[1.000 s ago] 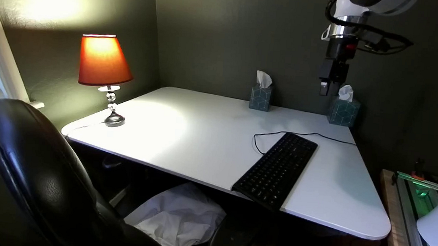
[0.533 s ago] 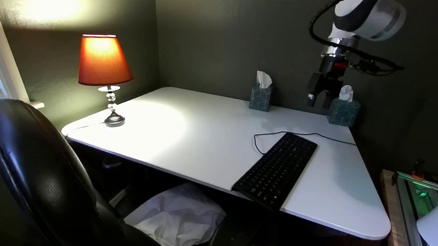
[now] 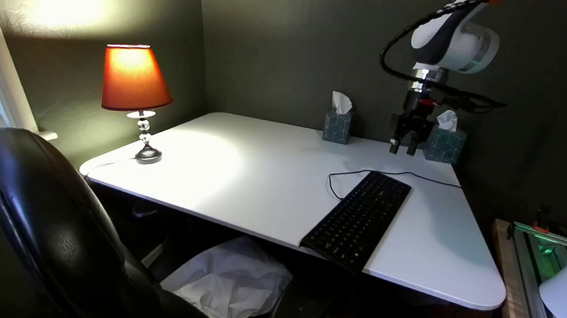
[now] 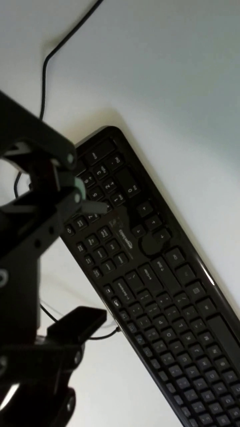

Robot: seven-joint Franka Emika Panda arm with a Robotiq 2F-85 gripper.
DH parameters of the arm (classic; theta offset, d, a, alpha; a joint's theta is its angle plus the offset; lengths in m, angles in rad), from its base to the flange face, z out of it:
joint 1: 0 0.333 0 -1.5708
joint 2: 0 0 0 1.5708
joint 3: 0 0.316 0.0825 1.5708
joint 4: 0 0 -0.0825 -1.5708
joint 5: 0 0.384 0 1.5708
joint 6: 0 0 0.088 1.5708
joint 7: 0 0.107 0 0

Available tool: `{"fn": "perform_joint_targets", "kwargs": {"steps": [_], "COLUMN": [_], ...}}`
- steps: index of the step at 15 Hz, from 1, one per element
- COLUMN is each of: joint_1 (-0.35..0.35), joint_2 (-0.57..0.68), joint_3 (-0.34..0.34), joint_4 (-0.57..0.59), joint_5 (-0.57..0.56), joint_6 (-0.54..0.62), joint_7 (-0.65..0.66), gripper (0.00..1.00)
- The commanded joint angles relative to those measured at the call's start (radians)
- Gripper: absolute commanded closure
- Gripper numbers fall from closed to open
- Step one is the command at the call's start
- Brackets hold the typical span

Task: Press a button on the right side of the computer keyboard

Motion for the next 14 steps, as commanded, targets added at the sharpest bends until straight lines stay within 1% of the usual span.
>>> {"fn": "perform_joint_targets", "kwargs": {"steps": [1,2,4,5,6,7,14], "joint_1": [-0.025,-0.03,-0.04,-0.045,-0.05,-0.055,-0.09], "joint_2": [0.095,0.118,0.156,0.176,0.197,0.217,0.318], "joint_3": [0.019,0.02,0.023,0.023,0.024,0.023,0.023], "joint_4": [0.049,0.06,0.075,0.082,0.089,0.096,0.153], "joint_5": [-0.001,-0.005,-0.014,-0.026,-0.034,-0.045,-0.102], "joint_6": [0.04,0.05,0.073,0.087,0.1,0.102,0.083], "joint_7": [0.047,0.054,0.068,0.074,0.079,0.081,0.095], "gripper": [0.58,0.66,0.8,0.89,0.95,1.0,1.0]}}
